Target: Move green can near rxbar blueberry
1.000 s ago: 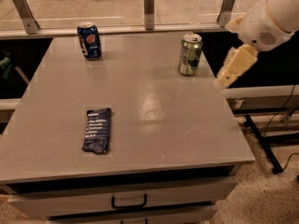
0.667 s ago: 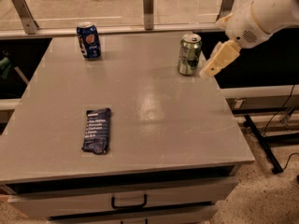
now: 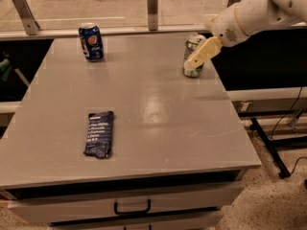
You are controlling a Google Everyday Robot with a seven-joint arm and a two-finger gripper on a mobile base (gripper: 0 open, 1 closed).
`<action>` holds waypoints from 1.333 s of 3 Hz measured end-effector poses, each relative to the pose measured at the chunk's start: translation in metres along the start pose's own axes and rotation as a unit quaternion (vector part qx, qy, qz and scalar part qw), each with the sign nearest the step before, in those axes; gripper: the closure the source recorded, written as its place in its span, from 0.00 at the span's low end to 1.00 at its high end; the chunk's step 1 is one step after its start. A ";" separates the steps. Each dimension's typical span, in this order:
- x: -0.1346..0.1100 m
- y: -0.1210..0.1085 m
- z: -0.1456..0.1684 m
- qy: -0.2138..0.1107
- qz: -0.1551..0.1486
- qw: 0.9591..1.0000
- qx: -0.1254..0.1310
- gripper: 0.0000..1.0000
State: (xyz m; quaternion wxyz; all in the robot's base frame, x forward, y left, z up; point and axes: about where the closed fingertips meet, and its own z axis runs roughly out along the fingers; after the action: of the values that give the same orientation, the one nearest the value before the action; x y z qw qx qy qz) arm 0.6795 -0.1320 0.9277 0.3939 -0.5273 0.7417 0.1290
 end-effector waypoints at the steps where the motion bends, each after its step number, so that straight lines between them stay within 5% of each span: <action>1: 0.009 -0.017 0.017 -0.010 0.016 1.000 0.000 0.18; 3: 0.017 -0.018 0.015 -0.037 0.036 0.998 -0.020 0.65; 4: -0.011 0.004 -0.013 -0.081 0.016 0.995 -0.056 0.88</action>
Offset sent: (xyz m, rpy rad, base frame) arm 0.0346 -0.0267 -0.0281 0.0928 0.0409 -0.0497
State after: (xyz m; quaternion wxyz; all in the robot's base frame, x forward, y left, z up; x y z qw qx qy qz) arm 0.6717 -0.1309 0.9431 0.4206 -0.5241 0.7075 0.2191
